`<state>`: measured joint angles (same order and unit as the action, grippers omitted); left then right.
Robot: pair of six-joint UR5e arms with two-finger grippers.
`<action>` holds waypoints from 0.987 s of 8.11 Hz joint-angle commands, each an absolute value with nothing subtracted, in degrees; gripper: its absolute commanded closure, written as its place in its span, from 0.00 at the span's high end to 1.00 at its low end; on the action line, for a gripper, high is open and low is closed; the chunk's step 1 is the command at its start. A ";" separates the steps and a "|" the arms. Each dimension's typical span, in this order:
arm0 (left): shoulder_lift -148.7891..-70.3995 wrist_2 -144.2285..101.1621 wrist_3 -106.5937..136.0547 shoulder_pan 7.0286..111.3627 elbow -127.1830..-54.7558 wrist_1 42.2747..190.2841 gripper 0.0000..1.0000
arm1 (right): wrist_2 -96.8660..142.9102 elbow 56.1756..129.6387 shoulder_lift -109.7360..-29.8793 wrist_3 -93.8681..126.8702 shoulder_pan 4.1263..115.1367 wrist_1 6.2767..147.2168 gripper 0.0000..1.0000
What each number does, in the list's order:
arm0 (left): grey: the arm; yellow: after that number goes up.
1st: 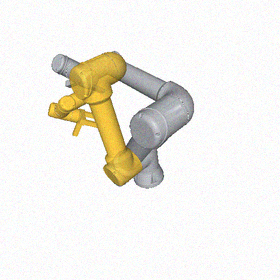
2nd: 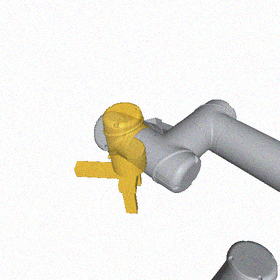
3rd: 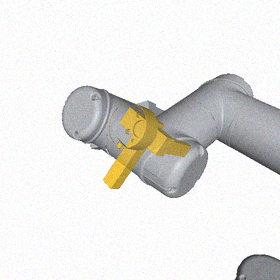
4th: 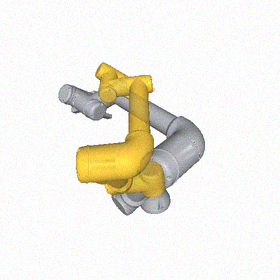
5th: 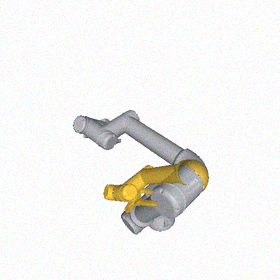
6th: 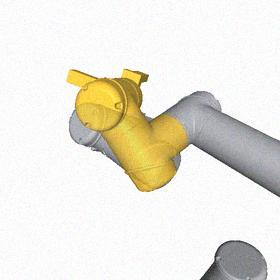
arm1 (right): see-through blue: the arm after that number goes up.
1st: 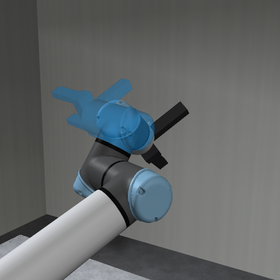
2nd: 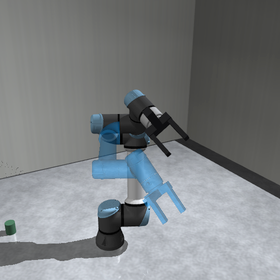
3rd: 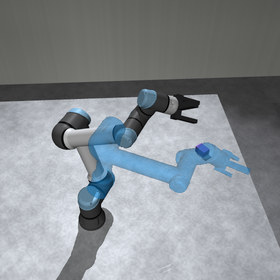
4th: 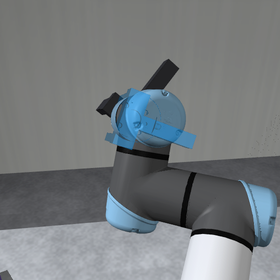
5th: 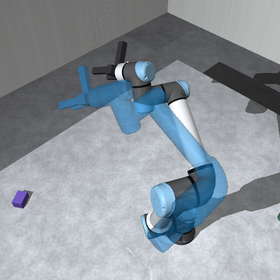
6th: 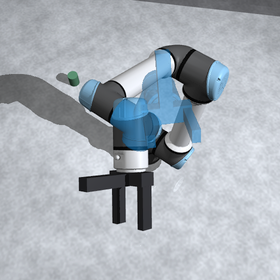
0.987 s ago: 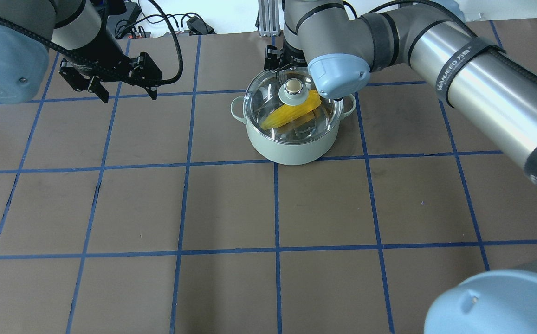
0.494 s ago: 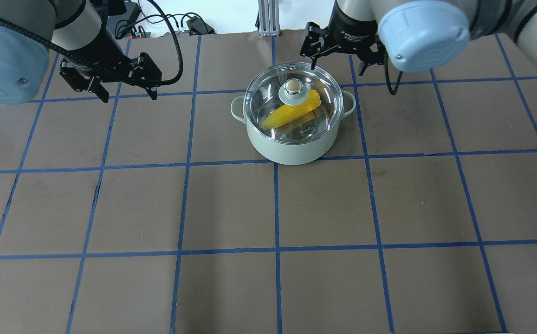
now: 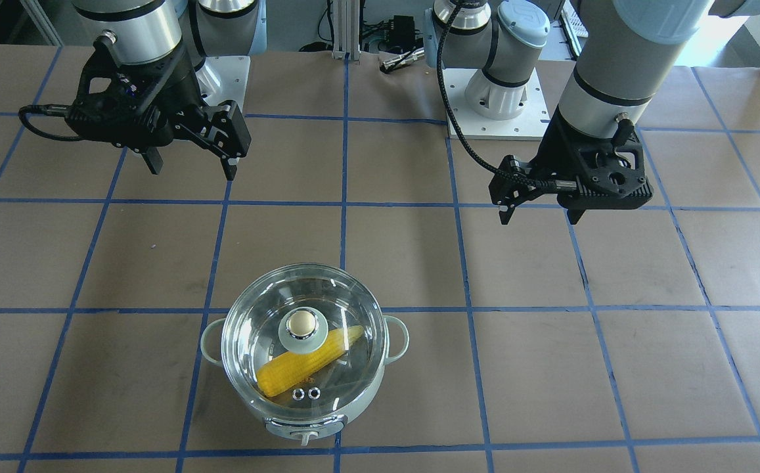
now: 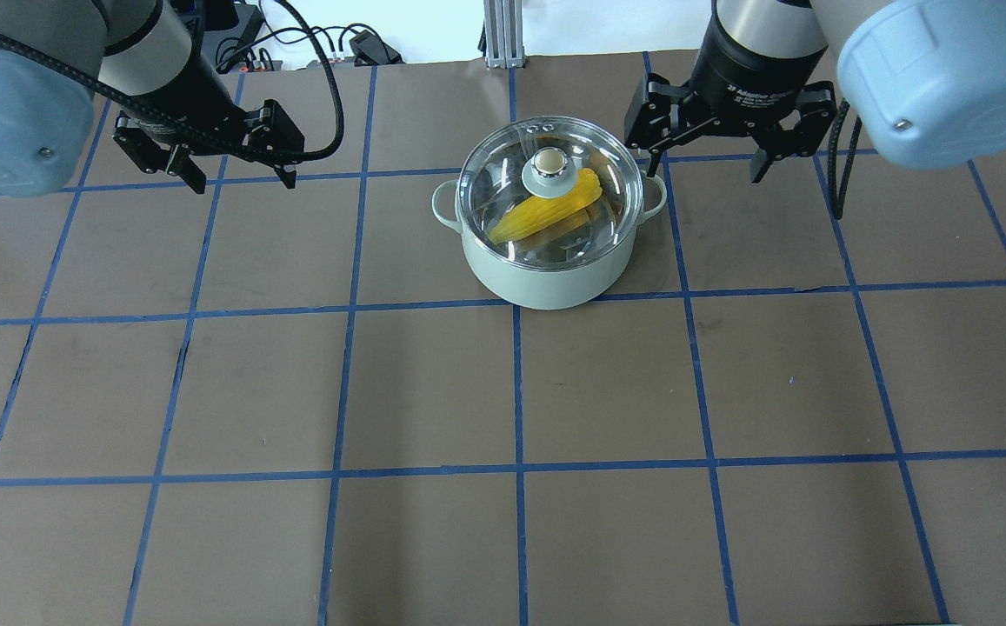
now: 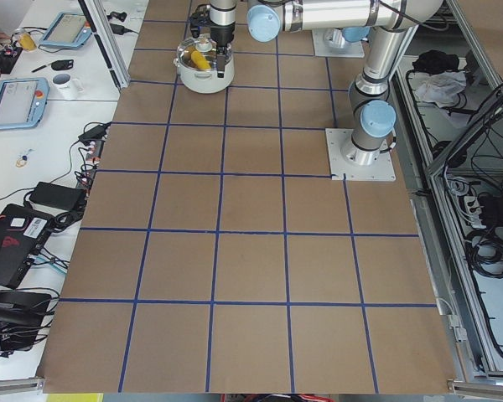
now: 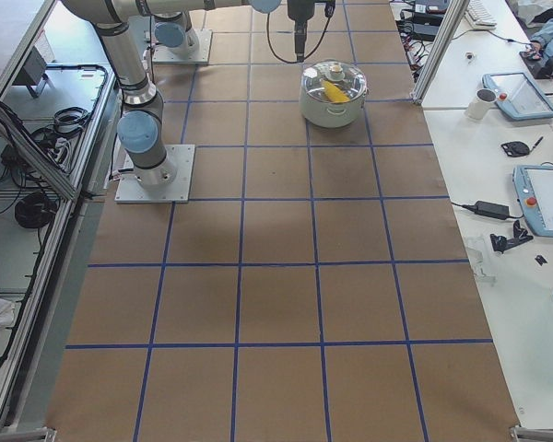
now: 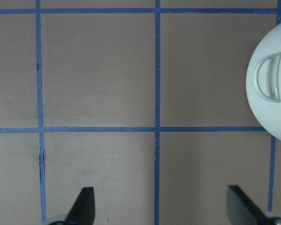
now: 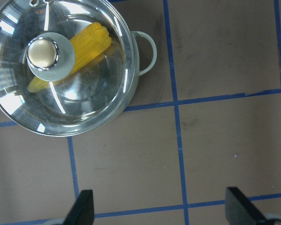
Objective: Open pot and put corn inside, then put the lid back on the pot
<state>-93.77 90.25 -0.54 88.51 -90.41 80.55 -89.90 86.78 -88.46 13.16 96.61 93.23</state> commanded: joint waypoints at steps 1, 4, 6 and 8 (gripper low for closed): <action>-93.87 90.17 -0.70 88.51 -90.35 80.51 1.00 | -93.69 87.10 -90.70 9.07 96.42 88.60 1.00; -93.95 90.09 -0.70 88.51 -90.35 80.42 1.00 | -93.17 87.10 -90.70 8.88 96.42 89.29 1.00; -93.87 90.18 -0.62 88.51 -90.35 80.42 1.00 | -92.99 87.10 -90.62 8.79 96.33 89.47 1.00; -93.96 90.18 -0.62 88.51 -90.44 80.42 1.00 | -92.99 87.01 -90.35 8.88 96.42 90.52 1.00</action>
<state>-93.93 90.17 -0.64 88.51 -90.37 80.42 -93.06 87.10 -90.58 8.86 96.39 89.50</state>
